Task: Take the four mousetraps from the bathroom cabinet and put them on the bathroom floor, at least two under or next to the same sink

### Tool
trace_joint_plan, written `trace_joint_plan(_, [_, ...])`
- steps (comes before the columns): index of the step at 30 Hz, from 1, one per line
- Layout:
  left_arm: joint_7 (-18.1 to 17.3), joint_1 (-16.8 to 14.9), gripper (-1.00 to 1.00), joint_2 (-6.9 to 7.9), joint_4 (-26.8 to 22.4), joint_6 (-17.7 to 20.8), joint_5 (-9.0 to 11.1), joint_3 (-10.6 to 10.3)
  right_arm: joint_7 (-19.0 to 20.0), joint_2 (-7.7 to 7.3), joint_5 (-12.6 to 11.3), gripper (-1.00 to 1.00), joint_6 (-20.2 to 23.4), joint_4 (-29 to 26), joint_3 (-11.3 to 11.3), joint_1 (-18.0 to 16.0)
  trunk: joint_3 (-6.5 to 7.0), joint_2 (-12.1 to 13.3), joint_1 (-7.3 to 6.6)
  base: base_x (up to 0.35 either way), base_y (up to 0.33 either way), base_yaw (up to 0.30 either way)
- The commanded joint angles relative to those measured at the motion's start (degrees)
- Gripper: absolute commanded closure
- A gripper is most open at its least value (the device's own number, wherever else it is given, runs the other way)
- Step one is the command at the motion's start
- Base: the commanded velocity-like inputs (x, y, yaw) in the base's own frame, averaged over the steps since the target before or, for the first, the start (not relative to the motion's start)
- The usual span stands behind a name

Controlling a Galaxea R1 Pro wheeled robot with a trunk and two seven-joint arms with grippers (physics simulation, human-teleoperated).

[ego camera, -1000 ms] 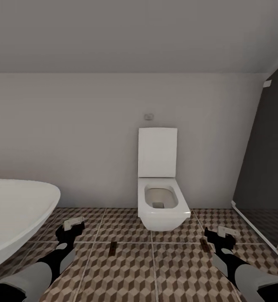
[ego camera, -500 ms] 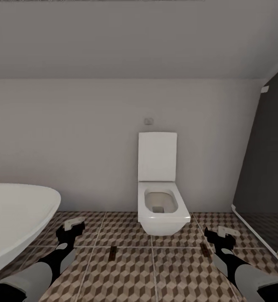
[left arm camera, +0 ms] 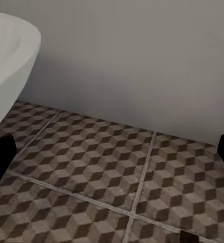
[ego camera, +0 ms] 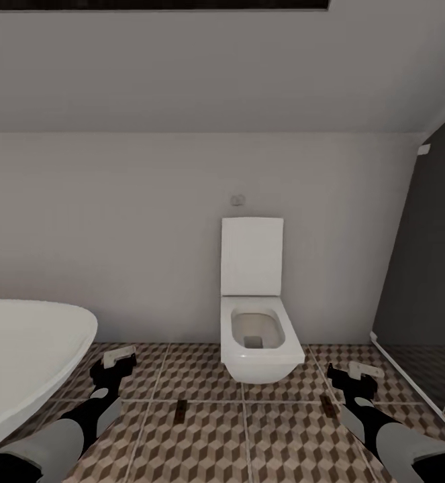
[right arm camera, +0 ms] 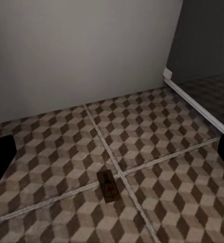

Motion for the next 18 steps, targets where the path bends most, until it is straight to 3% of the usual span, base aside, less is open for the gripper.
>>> trace_joint_plan(1, [0.37, -0.03, -1.0, 0.03, -0.02, -0.09, 0.22, -0.48, -0.19, -0.01, -0.43, -1.0, -0.1, 0.0, 0.48, -0.03, 0.12, 0.39, -0.24, 0.0, 0.0, 0.0])
trace_joint_plan(18, [0.32, 0.05, -1.0, -0.92, 0.59, 0.03, 0.56, -0.49, 0.16, -0.06, -0.39, -1.0, 0.08, 1.45, 0.53, -0.03, 3.17, 7.21, -3.97, 0.0, 0.0, 0.0])
